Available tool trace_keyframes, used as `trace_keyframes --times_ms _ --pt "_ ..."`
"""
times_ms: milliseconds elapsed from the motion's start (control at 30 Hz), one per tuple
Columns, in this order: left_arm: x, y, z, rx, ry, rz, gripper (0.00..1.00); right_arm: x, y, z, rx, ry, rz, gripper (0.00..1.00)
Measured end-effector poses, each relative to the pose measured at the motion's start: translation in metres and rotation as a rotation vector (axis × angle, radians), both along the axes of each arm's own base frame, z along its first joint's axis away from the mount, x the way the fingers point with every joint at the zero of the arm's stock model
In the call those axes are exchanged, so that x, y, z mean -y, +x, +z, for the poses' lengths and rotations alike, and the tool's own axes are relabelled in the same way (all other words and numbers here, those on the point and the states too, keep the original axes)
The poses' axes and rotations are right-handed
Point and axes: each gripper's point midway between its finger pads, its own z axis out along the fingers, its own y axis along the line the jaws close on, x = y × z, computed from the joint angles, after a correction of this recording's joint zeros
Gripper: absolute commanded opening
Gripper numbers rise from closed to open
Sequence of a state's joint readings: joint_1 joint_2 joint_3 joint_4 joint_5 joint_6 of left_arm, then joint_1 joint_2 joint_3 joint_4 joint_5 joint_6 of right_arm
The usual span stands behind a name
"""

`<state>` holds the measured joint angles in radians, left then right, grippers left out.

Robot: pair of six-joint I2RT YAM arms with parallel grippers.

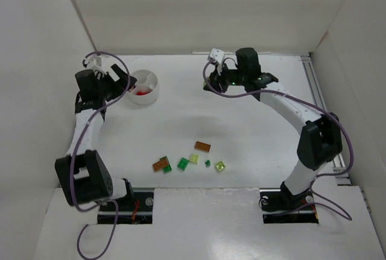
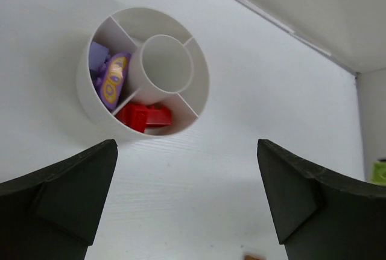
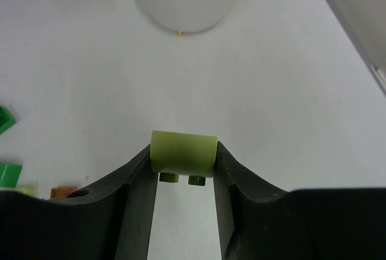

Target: Sort the legos into containers by color

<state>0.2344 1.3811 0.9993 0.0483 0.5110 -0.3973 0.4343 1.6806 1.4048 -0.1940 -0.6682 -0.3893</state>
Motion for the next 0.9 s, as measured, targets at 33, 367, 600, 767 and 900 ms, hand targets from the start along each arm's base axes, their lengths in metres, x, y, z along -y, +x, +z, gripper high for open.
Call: trace_keyframes --times_ms 33,367,600,767,900 --pt "0.003 -0.01 0.011 0.024 -0.007 0.019 1.0 -0.014 0.003 0.002 0.017 -0.006 0.024 0.25" --pt "0.024 -0.077 0.066 0.16 -0.132 0.193 1.0 -0.144 0.076 -0.005 0.234 -0.036 0.147 0.25" --pt "0.018 -0.101 0.072 0.181 -0.167 0.275 1.0 -0.203 0.092 -0.039 0.312 -0.062 0.14 0.25" --pt "0.02 -0.105 0.078 0.2 -0.181 0.272 1.0 -0.228 0.094 -0.051 0.364 -0.057 0.119 0.31" --pt "0.024 -0.1 0.066 0.173 -0.19 0.25 1.0 -0.238 0.097 -0.054 0.392 -0.052 0.103 0.34"
